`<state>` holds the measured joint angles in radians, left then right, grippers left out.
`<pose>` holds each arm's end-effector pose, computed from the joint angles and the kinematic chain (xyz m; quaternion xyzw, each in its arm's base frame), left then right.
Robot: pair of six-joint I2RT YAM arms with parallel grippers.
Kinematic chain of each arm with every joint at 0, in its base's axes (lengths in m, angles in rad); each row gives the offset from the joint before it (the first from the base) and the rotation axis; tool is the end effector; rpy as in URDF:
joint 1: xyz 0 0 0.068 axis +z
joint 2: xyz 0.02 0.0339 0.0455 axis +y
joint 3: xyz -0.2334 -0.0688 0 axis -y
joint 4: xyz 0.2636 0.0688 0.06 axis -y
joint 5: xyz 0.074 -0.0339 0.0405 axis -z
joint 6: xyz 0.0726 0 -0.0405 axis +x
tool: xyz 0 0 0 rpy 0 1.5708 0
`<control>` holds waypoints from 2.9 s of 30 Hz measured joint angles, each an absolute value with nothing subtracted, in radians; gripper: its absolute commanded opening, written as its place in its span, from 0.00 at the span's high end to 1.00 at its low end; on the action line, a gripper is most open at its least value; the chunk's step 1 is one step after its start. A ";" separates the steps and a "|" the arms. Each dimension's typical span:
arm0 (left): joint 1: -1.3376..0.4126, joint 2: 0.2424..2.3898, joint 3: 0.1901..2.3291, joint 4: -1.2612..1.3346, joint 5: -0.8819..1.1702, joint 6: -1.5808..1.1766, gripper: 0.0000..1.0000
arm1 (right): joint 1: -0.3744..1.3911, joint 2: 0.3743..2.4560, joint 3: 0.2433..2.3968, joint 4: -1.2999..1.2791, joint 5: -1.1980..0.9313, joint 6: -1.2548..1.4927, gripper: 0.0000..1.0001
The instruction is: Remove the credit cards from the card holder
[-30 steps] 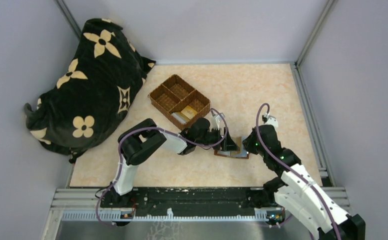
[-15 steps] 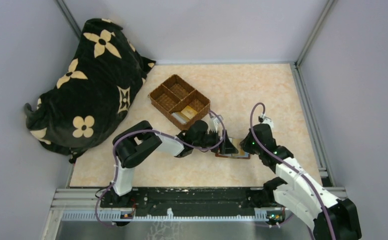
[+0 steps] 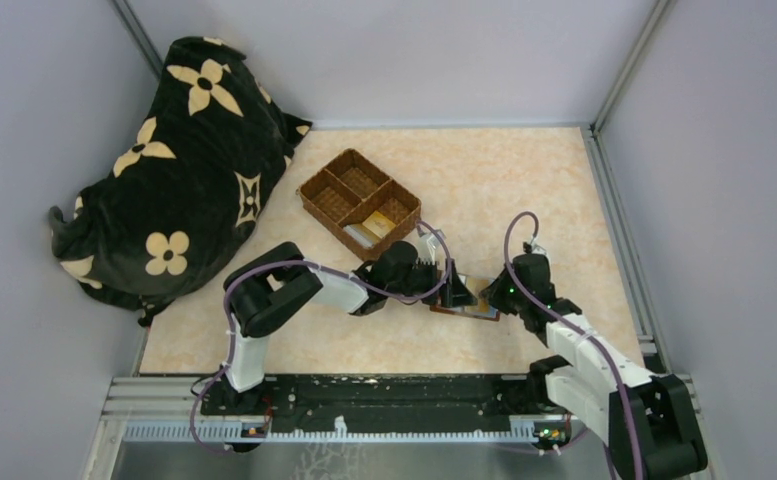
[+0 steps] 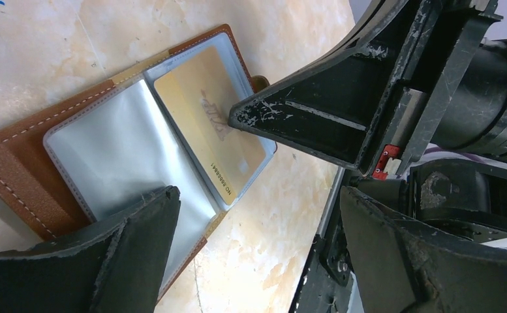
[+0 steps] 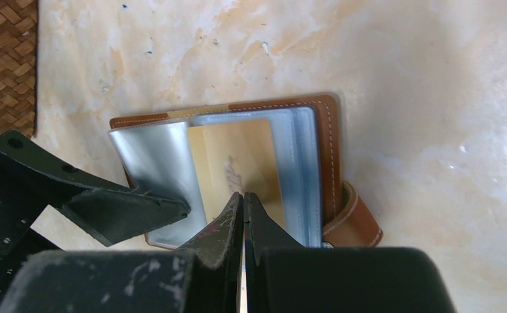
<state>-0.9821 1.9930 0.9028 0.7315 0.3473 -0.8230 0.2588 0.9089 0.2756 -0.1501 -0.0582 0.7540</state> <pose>0.2148 -0.3663 0.0705 0.1624 0.7992 -0.5284 0.2362 0.2196 0.0625 0.0866 0.2154 0.8977 0.2095 0.3223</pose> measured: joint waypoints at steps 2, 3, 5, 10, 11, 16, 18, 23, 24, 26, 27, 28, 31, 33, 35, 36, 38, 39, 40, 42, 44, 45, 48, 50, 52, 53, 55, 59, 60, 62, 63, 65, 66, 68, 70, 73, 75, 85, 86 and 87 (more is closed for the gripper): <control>-0.982 1.993 0.903 0.733 0.345 -0.827 0.02 | 0.258 0.924 0.270 -0.122 -0.070 0.756 1.00; -0.982 1.994 0.903 0.733 0.344 -0.830 0.03 | 0.258 0.928 0.266 -0.106 -0.075 0.758 1.00; -0.982 1.997 0.904 0.736 0.344 -0.836 0.05 | 0.258 0.930 0.255 -0.080 -0.083 0.762 1.00; -0.982 2.029 0.930 0.751 0.347 -0.845 0.16 | 0.250 0.930 0.234 -0.038 -0.104 0.768 1.00; -0.982 2.035 0.933 0.755 0.349 -0.847 0.18 | 0.249 0.930 0.234 -0.035 -0.107 0.769 1.00; -0.980 2.056 0.939 0.770 0.363 -0.865 0.31 | 0.243 0.917 0.223 -0.026 -0.116 0.771 1.00; -0.980 2.062 0.939 0.777 0.364 -0.871 0.40 | 0.239 0.914 0.223 -0.031 -0.119 0.771 1.00; -0.980 2.091 0.939 0.797 0.381 -0.894 0.53 | 0.235 0.914 0.223 -0.034 -0.129 0.770 1.00; -0.980 2.098 0.939 0.805 0.385 -0.902 0.54 | 0.233 0.914 0.222 -0.033 -0.131 0.770 1.00; -0.980 2.107 0.939 0.817 0.392 -0.914 0.54 | 0.233 0.914 0.222 -0.033 -0.135 0.770 1.00; -0.980 2.110 0.939 0.825 0.394 -0.921 0.56 | 0.233 0.914 0.220 -0.032 -0.138 0.770 1.00; -0.980 2.112 0.939 0.830 0.395 -0.925 0.58 | 0.233 0.914 0.216 -0.027 -0.141 0.771 1.00; -0.980 2.119 0.939 0.838 0.398 -0.937 0.70 | 0.233 0.914 0.212 -0.019 -0.146 0.771 1.00; -0.980 2.125 0.939 0.838 0.400 -0.948 0.82 | 0.233 0.914 0.209 -0.014 -0.151 0.771 1.00; -0.980 2.135 0.939 0.840 0.405 -0.956 0.94 | 0.232 0.914 0.209 -0.015 -0.155 0.770 1.00; -0.980 2.139 0.939 0.840 0.408 -0.959 0.99 | 0.232 0.914 0.209 -0.015 -0.157 0.770 1.00; -0.980 2.151 0.942 0.844 0.416 -0.970 1.00 | 0.231 0.912 0.209 -0.017 -0.159 0.770 1.00; -0.980 2.156 0.947 0.847 0.421 -0.975 1.00 | 0.231 0.910 0.209 -0.020 -0.160 0.769 1.00; -0.980 2.161 0.952 0.850 0.427 -0.977 1.00 | 0.231 0.907 0.209 -0.024 -0.160 0.768 1.00; -0.981 2.168 0.959 0.855 0.435 -0.981 1.00 | 0.231 0.896 0.209 -0.039 -0.161 0.764 1.00; -0.982 2.172 0.962 0.860 0.440 -0.987 1.00 | 0.228 0.880 0.209 -0.060 -0.163 0.760 1.00; -0.982 2.172 0.962 0.862 0.442 -0.989 1.00 | 0.225 0.873 0.210 -0.070 -0.163 0.759 1.00; -0.981 2.172 0.959 0.875 0.445 -0.992 1.00 | 0.216 0.849 0.215 -0.112 -0.163 0.750 1.00; -0.979 2.171 0.948 0.884 0.445 -0.992 1.00 | 0.199 0.842 0.225 -0.141 -0.160 0.742 1.00; -0.971 2.167 0.926 0.896 0.446 -0.992 1.00 | 0.179 0.840 0.235 -0.163 -0.159 0.733 1.00; -0.968 2.164 0.916 0.900 0.447 -0.993 1.00 | 0.168 0.839 0.239 -0.171 -0.158 0.731 1.00; -0.962 2.154 0.895 0.915 0.449 -0.994 1.00 | 0.147 0.839 0.244 -0.184 -0.158 0.725 1.00; -0.954 2.141 0.864 0.935 0.450 -0.995 1.00 | 0.107 0.840 0.246 -0.192 -0.157 0.715 0.91; -0.953 2.140 0.860 0.939 0.450 -0.995 1.00 | 0.102 0.841 0.247 -0.195 -0.154 0.714 0.84; -0.951 2.139 0.854 0.946 0.450 -0.995 1.00 | 0.092 0.844 0.254 -0.201 -0.142 0.707 0.75; -0.950 2.139 0.852 0.949 0.450 -0.995 0.99 | 0.087 0.847 0.258 -0.204 -0.137 0.705 0.73; -0.949 2.139 0.849 0.953 0.450 -0.995 0.94 | 0.086 0.849 0.264 -0.205 -0.120 0.698 0.72; -0.948 2.139 0.848 0.956 0.450 -0.996 0.91 | 0.083 0.853 0.264 -0.206 -0.114 0.697 0.72; -0.946 2.139 0.846 0.959 0.450 -0.997 0.86 | 0.082 0.859 0.264 -0.203 -0.111 0.697 0.72; -0.944 2.139 0.841 0.966 0.450 -1.003 0.82 | 0.082 0.863 0.264 -0.199 -0.110 0.695 0.75; -0.941 2.139 0.841 0.972 0.450 -1.009 0.79 | 0.082 0.876 0.264 -0.188 -0.111 0.688 0.84; -0.940 2.139 0.841 0.974 0.450 -1.012 0.78 | 0.080 0.888 0.264 -0.175 -0.112 0.683 0.91; -0.940 2.139 0.878 0.956 0.448 -1.015 0.54 | 0.073 0.885 0.241 -0.136 -0.128 0.673 1.00; -0.940 2.139 0.885 0.953 0.448 -1.016 0.53 | 0.073 0.885 0.240 -0.135 -0.130 0.673 1.00; -0.940 2.139 0.891 0.950 0.447 -1.015 0.52 | 0.073 0.885 0.237 -0.130 -0.134 0.673 1.00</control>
